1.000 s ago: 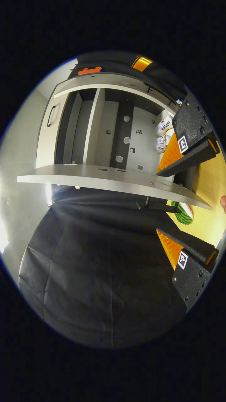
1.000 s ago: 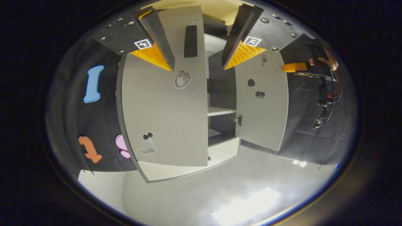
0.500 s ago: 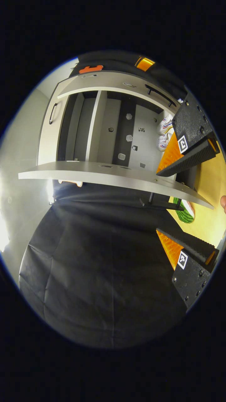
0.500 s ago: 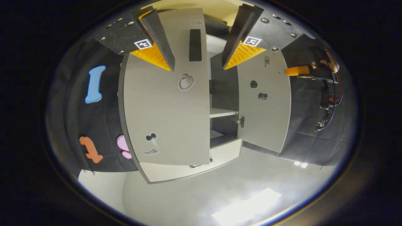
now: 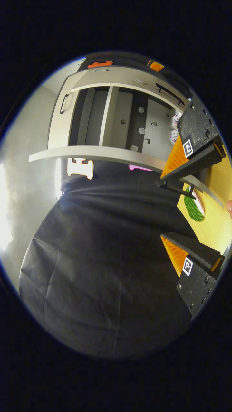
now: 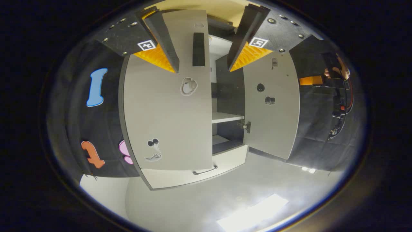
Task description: Grab one shoe with the right hand and put it into the shoe cabinet, grab the other shoe with the left hand and put it into the shoe cabinet; then close the right door with the right hand and the left door with the left hand.
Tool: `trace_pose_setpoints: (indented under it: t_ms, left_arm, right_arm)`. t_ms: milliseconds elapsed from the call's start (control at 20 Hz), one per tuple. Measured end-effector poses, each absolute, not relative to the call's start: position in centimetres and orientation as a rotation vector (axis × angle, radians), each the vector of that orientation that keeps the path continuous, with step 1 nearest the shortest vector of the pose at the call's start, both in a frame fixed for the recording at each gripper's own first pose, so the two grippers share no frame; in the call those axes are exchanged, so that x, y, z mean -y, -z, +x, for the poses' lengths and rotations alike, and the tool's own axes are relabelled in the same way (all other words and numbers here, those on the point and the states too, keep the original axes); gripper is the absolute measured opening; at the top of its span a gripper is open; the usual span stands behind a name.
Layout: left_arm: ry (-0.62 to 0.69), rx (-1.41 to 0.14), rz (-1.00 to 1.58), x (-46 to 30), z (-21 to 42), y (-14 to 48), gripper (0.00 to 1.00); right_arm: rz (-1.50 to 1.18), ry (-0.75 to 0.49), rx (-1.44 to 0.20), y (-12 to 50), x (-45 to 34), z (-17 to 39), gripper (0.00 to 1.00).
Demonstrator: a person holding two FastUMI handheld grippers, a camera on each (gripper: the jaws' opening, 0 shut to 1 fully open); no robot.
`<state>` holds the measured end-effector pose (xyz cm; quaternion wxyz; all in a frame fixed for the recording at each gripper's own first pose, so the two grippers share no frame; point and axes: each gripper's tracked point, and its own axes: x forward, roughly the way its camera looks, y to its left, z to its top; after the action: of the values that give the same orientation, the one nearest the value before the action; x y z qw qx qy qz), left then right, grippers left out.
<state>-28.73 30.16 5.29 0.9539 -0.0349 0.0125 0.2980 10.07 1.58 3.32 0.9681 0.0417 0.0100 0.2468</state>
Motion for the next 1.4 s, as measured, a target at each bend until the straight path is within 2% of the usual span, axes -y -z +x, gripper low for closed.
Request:
trace_pose_setpoints:
  t_ms: [500,550,600,700,750,800,850,900,950,1050,1100,1150,1200,1400]
  left_arm:
    - [-0.523,-0.099,-0.078,-31.0,-26.1,-3.2,0.92]
    - [-0.507,-0.105,-0.097,-30.9,-26.1,-3.1,0.96]
    - [-0.492,-0.11,-0.12,-31.0,-26.0,-3.1,0.91]
    - [-0.467,-0.111,-0.172,-30.9,-25.7,-2.9,0.89]
    - [-0.462,-0.111,-0.193,-30.7,-25.7,-2.8,0.95]
    - [-0.458,-0.106,-0.204,-30.7,-25.6,-2.8,0.95]
    - [-0.457,-0.104,-0.206,-30.7,-25.5,-2.8,0.89]
    - [-0.454,-0.107,-0.2,-30.7,-25.4,-2.9,0.89]
    - [-0.451,-0.111,-0.192,-30.6,-25.4,-2.9,0.95]
    - [-0.436,-0.119,-0.176,-30.6,-25.1,-2.8,0.95]
    - [-0.418,-0.124,-0.174,-30.5,-25.0,-2.8,0.94]
    - [-0.398,-0.128,-0.176,-30.3,-24.8,-2.9,0.89]
    - [-0.375,-0.133,-0.179,-30.3,-24.5,-2.7,0.94]
    - [-0.291,-0.147,-0.165,-29.9,-23.7,-2.6,0.94]
  right_arm:
    - [0.086,-0.474,-0.036,-2.2,-2.6,11.1,0.89]
    - [0.086,-0.472,-0.038,-2.1,-2.7,11.3,0.89]
    - [0.085,-0.47,-0.038,-2.1,-2.7,11.4,0.89]
    - [0.085,-0.47,-0.039,-2.1,-2.7,11.5,0.89]
    - [0.086,-0.47,-0.037,-2.0,-2.7,11.4,0.89]
    - [0.087,-0.471,-0.038,-2.1,-2.6,11.5,0.89]
    - [0.088,-0.472,-0.038,-2.1,-2.6,11.4,0.89]
    - [0.09,-0.474,-0.038,-2.2,-2.5,11.4,0.89]
    - [0.091,-0.476,-0.037,-2.2,-2.5,11.3,0.89]
    - [0.092,-0.478,-0.034,-2.4,-2.3,11.2,0.89]
    - [0.092,-0.477,-0.032,-2.5,-2.2,11.2,0.89]
    - [0.092,-0.477,-0.03,-2.5,-2.0,10.9,0.89]
    - [0.094,-0.477,-0.029,-2.5,-1.9,10.8,0.89]
    - [0.089,-0.463,-0.027,-2.7,-1.0,10.5,0.89]
